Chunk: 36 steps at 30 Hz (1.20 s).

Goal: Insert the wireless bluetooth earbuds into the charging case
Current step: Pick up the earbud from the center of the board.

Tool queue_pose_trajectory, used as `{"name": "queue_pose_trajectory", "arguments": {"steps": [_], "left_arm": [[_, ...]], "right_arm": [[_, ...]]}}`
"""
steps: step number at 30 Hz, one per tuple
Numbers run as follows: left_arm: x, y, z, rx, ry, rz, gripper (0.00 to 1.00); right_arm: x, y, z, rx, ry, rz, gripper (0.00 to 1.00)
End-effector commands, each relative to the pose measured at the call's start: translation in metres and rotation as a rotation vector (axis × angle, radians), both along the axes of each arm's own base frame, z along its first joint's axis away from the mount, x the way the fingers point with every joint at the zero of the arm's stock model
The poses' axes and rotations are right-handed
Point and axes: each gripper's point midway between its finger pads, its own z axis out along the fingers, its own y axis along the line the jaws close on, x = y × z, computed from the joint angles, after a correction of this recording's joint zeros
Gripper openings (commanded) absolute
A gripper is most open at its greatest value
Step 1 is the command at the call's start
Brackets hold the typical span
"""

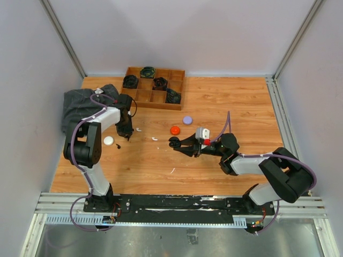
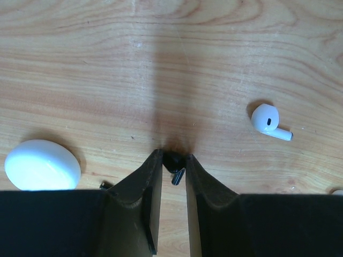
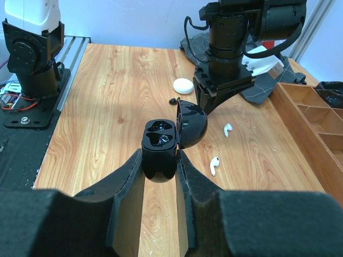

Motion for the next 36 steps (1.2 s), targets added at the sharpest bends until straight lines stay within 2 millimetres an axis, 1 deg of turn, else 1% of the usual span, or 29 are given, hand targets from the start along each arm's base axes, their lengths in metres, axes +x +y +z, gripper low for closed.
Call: {"name": "queue_pose_trajectory", "arguments": {"steps": [1,5,9,13,15,19,22,23,24,29,32,36], "left_arm": [[-0.008,-0.015,0.006,-0.059,-0.023,-0.031,0.2],[-0.003,-0.03,0.027,-0.113,-0.134,-0.048,0.18],[-0.001,-0.052,0.049,-0.195,-0.258,-0.092,0.18],[-0.002,-0.071,0.072,-0.255,-0.372,-0.146,0.18],[-0.005,-0.085,0.084,-0.305,-0.428,-0.19,0.18],[-0.006,-0.113,0.115,-0.415,-0.564,-0.29,0.18],[-0.011,-0.128,0.139,-0.488,-0.662,-0.365,0.18],[-0.013,-0.132,0.148,-0.511,-0.697,-0.388,0.18],[-0.016,-0.136,0.162,-0.537,-0.744,-0.416,0.18],[-0.036,-0.151,0.202,-0.65,-0.909,-0.551,0.18],[-0.053,-0.161,0.221,-0.721,-0.993,-0.643,0.18],[-0.073,-0.171,0.238,-0.785,-1.072,-0.746,0.18]], "right_arm": [[0.001,0.006,0.014,0.02,-0.051,-0.001,0.01],[0.003,0.007,0.013,0.018,-0.051,-0.009,0.01],[0.003,0.007,0.01,0.035,-0.051,-0.009,0.01],[0.003,0.007,0.009,0.056,-0.058,-0.009,0.01],[0.004,0.007,0.007,0.052,-0.053,-0.014,0.01],[0.004,0.007,0.01,0.059,-0.062,-0.016,0.01],[0.006,0.007,0.014,0.06,-0.072,-0.023,0.01],[0.006,0.007,0.014,0.056,-0.073,-0.024,0.01],[0.007,0.007,0.014,0.053,-0.073,-0.026,0.01],[0.011,0.006,0.02,0.053,-0.084,-0.049,0.01],[0.014,0.006,0.024,0.054,-0.09,-0.064,0.01],[0.02,0.006,0.031,0.067,-0.091,-0.091,0.01]]}}
